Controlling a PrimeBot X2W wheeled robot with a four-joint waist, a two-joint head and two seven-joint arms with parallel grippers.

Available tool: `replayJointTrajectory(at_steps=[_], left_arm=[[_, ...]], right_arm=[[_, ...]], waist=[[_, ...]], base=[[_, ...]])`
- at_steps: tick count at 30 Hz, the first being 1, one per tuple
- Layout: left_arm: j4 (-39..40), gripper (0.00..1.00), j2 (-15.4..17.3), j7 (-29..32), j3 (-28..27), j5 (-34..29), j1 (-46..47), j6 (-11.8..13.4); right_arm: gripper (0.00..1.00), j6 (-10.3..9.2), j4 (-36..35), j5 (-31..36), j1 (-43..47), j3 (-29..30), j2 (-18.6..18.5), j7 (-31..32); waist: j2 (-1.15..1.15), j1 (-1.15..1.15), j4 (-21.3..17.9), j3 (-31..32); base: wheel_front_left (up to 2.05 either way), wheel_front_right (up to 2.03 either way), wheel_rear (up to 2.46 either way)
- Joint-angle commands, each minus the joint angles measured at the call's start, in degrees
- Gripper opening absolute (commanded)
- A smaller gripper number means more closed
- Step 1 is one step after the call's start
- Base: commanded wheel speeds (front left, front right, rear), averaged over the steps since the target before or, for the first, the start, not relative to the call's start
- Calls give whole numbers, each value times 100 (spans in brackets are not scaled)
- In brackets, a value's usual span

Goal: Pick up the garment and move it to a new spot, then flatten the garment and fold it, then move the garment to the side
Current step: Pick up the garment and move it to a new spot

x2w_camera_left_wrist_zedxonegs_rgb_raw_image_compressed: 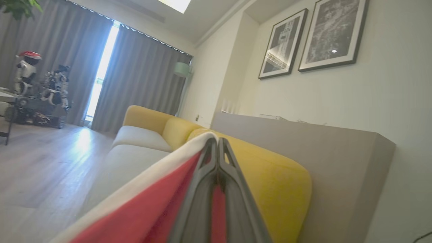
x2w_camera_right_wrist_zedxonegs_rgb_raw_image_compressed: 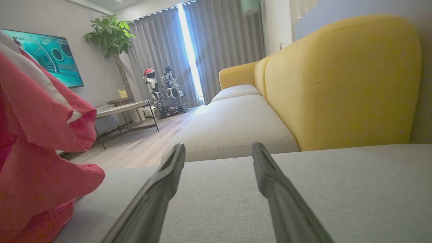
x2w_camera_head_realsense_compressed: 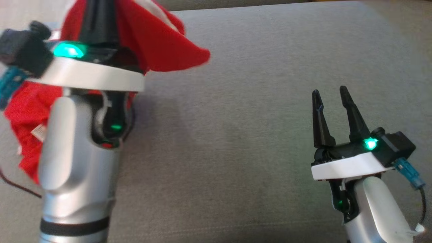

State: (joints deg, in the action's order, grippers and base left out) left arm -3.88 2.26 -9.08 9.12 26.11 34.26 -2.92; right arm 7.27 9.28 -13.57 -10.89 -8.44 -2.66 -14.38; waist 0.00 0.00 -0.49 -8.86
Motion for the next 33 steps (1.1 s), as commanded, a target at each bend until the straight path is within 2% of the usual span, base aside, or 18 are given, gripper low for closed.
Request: replayJointTrajectory(at_steps=[1, 6, 13, 19, 23, 30, 31, 32, 33], left_arm=[[177, 0, 86, 21, 123, 25, 197, 55], [-54, 0, 67, -92, 664, 107, 350, 158], [-512, 0, 64, -462, 1348, 376, 911, 666], [-837, 0, 63, -579, 2295, 614, 1014, 987], [-899, 0, 63, -589, 2735, 400, 988, 1282], [-1530, 0, 63, -591, 3478, 197, 867, 1386], [-1651, 8, 62, -591, 3563, 176, 870, 1382], [-1773, 82, 62, -591, 3625, 157, 877, 1399], [-1927, 100, 62, -591, 3683, 131, 886, 1436]], right_arm=[[100, 22, -235, -79, -58, -119, -21, -61], [100, 22, -289, -151, -116, -205, -21, -61], [100, 22, -461, -274, -247, -220, -21, -62], [100, 22, -574, -324, -321, -146, -21, -62], [100, 22, -640, -365, -357, -98, -21, -62], [100, 22, -697, -434, -380, -117, -21, -62], [100, 22, -697, -443, -381, -122, -21, -62], [100, 22, -697, -452, -381, -127, -21, -62], [100, 22, -698, -462, -381, -131, -21, -62]], waist=[[0, 0, -333, 10], [0, 0, -667, -113], [0, 0, -1159, -400], [0, 0, -1398, -634], [0, 0, -1499, -748], [0, 0, -1570, -840], [0, 0, -1570, -844], [0, 0, -1567, -847], [0, 0, -1561, -849]], base=[[0, 0, 0], [0, 0, 0], [0, 0, 0], [0, 0, 0], [0, 0, 0], [0, 0, 0], [0, 0, 0], [0, 0, 0], [0, 0, 0]])
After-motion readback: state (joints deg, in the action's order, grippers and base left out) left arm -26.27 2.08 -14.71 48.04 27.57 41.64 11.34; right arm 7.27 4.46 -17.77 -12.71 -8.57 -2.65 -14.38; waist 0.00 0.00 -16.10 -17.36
